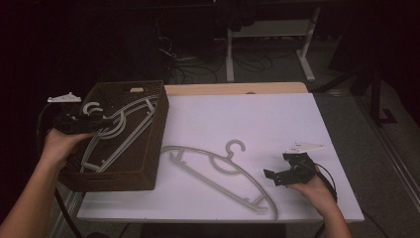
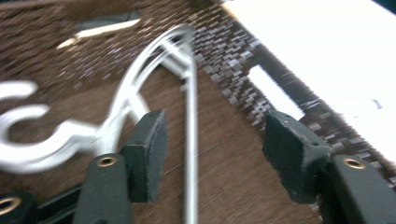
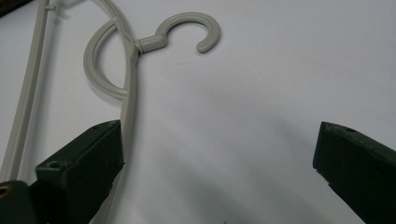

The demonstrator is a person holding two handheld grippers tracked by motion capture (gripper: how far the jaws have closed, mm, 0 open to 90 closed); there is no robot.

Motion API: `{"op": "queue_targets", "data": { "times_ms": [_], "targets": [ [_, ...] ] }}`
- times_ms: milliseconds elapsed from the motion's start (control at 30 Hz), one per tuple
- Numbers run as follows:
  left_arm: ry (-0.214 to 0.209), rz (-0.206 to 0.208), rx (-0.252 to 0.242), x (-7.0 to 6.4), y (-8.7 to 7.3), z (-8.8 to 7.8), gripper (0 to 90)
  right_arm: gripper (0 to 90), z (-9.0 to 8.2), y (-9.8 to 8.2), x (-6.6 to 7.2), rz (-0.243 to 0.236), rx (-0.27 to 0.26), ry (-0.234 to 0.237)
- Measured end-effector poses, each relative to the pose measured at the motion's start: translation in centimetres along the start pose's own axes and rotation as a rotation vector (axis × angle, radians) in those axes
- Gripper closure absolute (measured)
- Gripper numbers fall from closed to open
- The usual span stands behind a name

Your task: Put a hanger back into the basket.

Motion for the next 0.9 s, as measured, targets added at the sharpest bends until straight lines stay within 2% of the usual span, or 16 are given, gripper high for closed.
{"op": "queue_targets", "data": {
  "times_ms": [100, 133, 167, 300, 567, 733, 767, 800, 900],
  "targets": [
    [-0.051, 0.023, -0.008, -1.6, 0.6, 0.5, 33.5, 1.7, 0.0, 0.0, 0.1, 0.0, 0.002, 0.003],
    [-0.051, 0.023, -0.008, -1.6, 0.6, 0.5, 32.3, 1.7, 0.0, 0.0, 0.1, -0.001, 0.004, 0.003],
    [-0.087, 0.041, -0.012, -3.0, 1.0, 1.0, 30.5, 1.8, 0.0, 0.0, 0.1, -0.002, 0.004, 0.004],
    [-0.168, 0.079, -0.027, -6.1, 1.8, 2.0, 26.8, 1.8, 0.1, 0.0, 0.1, -0.004, 0.006, 0.007],
    [-0.292, 0.146, -0.031, -11.9, 2.6, 4.9, 23.3, 2.0, 0.1, 0.1, 0.2, -0.003, 0.008, 0.017],
    [-0.366, 0.172, -0.032, -15.6, 2.9, 6.9, 21.7, 2.0, 0.1, 0.1, 0.1, -0.003, 0.013, 0.02],
    [-0.366, 0.172, -0.032, -15.6, 2.9, 6.9, 21.0, 2.0, 0.1, 0.1, 0.1, -0.003, 0.013, 0.02],
    [-0.386, 0.18, -0.03, -16.7, 2.9, 7.5, 20.7, 2.0, 0.1, 0.2, 0.1, -0.003, 0.015, 0.024],
    [-0.425, 0.183, -0.029, -18.7, 2.8, 8.7, 19.4, 4.4, 0.1, 0.4, 0.2, -0.004, 0.023, 0.031]
  ]
}}
Point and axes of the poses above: each handheld gripper's, and its own axes: z roughly forward along the jaws, y roughly out of its top, x roughly to its left, the point moved 3 cm from there along z, roughly forward along the jaws, and after that the axes turned 2 degrees about -x, right-handed, at the moved point
